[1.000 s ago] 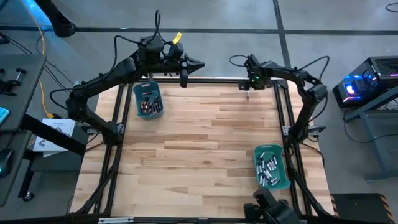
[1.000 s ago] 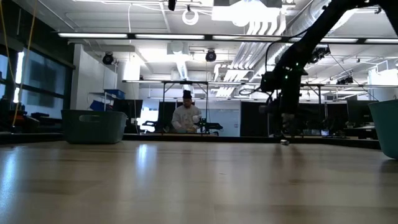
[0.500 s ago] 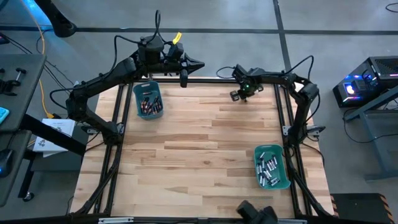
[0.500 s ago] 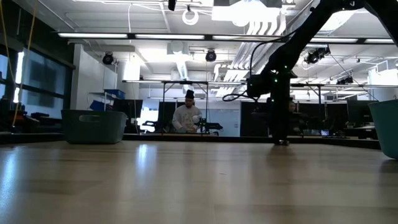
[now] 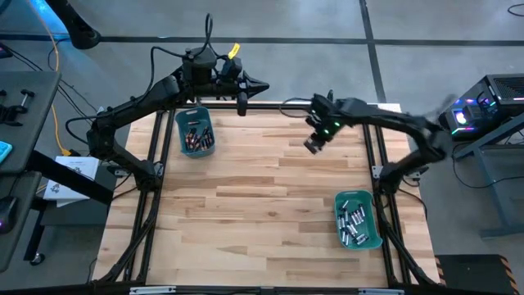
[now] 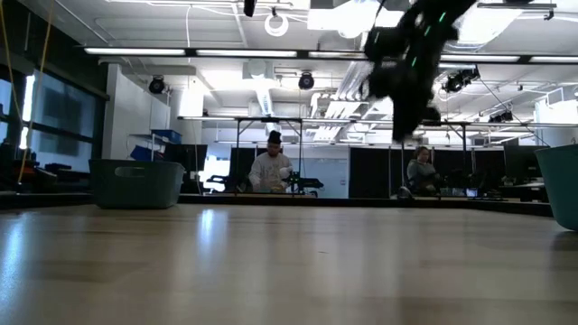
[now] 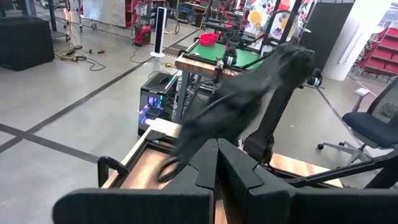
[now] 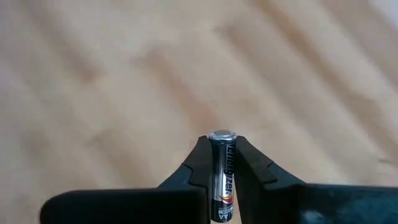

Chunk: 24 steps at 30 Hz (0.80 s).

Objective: Sort batteries
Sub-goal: Put the silver battery into the green bin

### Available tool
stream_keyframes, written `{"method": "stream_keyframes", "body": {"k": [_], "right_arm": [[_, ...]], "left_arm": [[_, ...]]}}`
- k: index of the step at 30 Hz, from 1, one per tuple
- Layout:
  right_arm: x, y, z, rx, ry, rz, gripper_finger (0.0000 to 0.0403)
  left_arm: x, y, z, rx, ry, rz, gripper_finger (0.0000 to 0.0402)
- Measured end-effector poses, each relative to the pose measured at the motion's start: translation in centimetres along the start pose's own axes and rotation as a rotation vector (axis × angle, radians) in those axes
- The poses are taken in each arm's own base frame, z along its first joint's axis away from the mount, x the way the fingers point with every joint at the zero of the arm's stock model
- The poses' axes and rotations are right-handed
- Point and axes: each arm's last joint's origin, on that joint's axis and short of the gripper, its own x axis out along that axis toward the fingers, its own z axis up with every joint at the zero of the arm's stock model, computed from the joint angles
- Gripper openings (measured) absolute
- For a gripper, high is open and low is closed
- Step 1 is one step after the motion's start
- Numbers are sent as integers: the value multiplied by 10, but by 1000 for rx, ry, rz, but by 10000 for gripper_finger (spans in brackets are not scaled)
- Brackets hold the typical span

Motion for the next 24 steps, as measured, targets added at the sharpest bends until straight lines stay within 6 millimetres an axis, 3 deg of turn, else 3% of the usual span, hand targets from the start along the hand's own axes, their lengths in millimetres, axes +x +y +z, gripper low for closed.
{"method": "stream_keyframes", "body": {"k": [4,8,15,20,24], "right_arm": [[-46,36,-39,-92,-54,127,20],[-63,61,-90,-48,-67,238,20],[-57,81,-185,191,177,328,20],[-41,91,-227,312,191,207,20],[-13,95,-252,368,211,94,20]], "left_arm": [[0,0,0,32,0,1,0],[0,1,0,97,-2,30,0],[0,4,0,196,-3,107,0],[-1,5,1,217,-3,115,0],[-1,8,1,216,1,121,0]]}}
